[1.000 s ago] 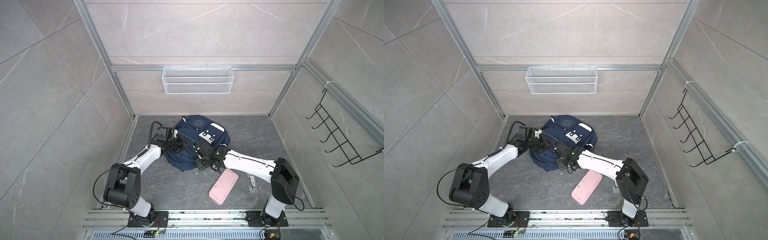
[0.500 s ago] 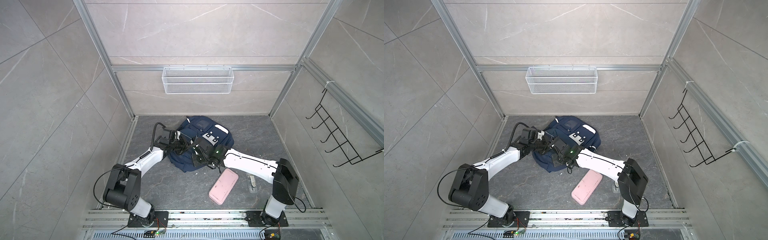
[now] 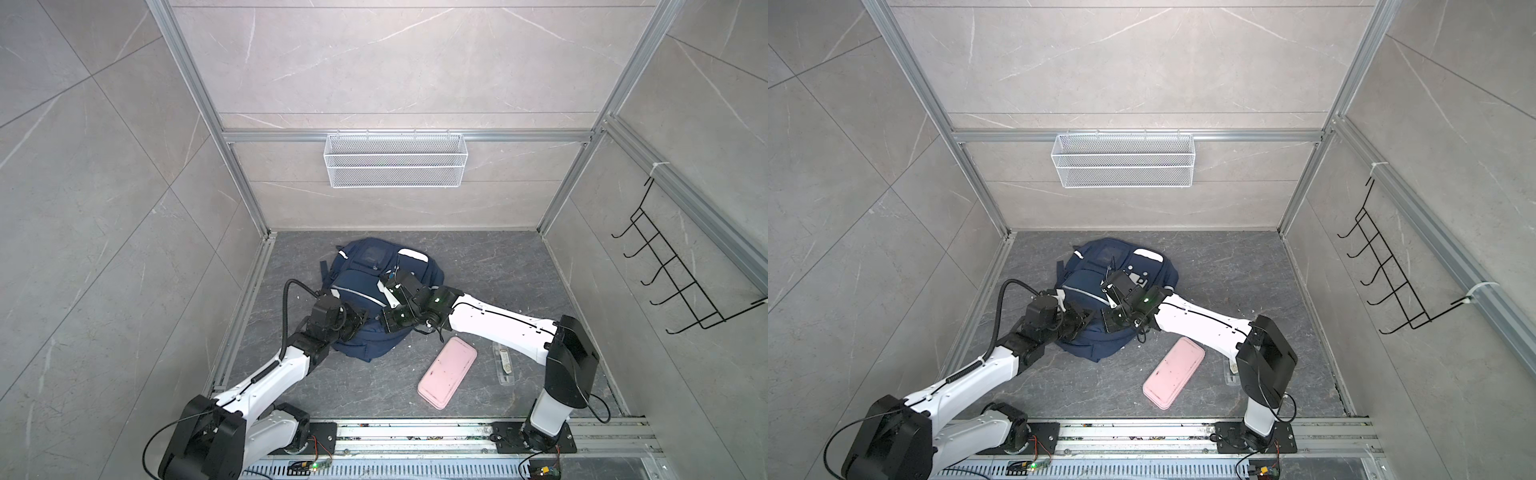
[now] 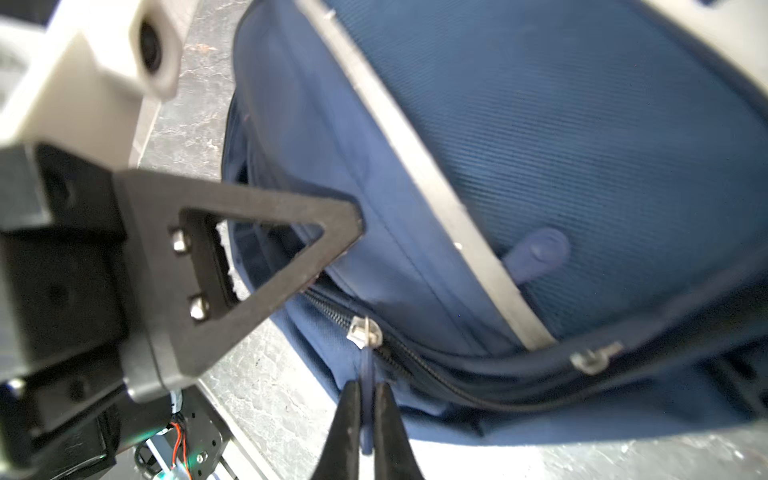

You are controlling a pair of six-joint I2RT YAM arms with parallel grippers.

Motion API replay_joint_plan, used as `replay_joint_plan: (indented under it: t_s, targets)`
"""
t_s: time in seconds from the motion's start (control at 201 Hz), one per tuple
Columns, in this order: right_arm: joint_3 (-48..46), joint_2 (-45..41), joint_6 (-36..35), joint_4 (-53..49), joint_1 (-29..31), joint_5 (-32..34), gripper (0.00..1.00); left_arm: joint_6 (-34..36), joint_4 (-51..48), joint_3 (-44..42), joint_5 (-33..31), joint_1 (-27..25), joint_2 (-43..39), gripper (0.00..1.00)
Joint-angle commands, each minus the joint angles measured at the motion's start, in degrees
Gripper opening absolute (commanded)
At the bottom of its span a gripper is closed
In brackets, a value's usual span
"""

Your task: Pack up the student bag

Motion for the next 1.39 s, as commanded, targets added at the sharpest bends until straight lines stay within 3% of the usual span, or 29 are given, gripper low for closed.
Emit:
replay_joint_plan:
  t_s: [0.0, 0.129, 0.323, 0.612, 0.742, 0.911, 1.025, 1.239, 1.388]
  targets:
    - [0.4, 0.4, -2.6, 2.7, -2.6, 4.6, 0.00, -2.5, -1.6, 0.1, -8.3, -3.3, -0.2, 0.00]
    - [-1.2, -1.1, -4.3, 1.2, -2.9, 4.6, 0.00, -2.7, 2.6, 4.1, -7.1, -5.8, 6.9, 0.00]
    - [-6.0, -4.5, -4.5, 0.8, -3.0, 5.9, 0.00, -1.1, 6.6, 16.3, -0.4, -7.7, 20.9, 0.00]
    - [-9.3, -5.7, -2.6, 2.4, -3.4, 7.4, 0.00, -1.2, 7.7, 26.8, 3.7, -11.0, 30.3, 0.00]
    - [-9.6, -5.0, -1.1, 3.2, -4.9, 9.1, 0.00, -1.0, 7.7, 27.5, 5.0, -11.6, 30.7, 0.01]
    - [-13.3, -6.9, 1.1, 5.0, -9.1, 8.4, 0.00, 4.4, -1.4, 27.1, 4.2, -10.8, 26.0, 0.24]
    - [-15.3, -9.1, 0.9, 5.1, -10.9, 8.1, 0.00, 9.0, -8.8, 26.7, 3.4, -9.1, 21.9, 0.34]
    - [-19.3, -13.5, 0.5, 4.3, -11.9, 8.1, 0.00, 17.2, -19.5, 27.5, 2.7, -2.1, 16.8, 0.37]
    - [-23.1, -17.0, 0.5, 3.3, -13.2, 9.6, 0.00, 24.4, -24.9, 33.5, 6.8, 2.0, 22.3, 0.38]
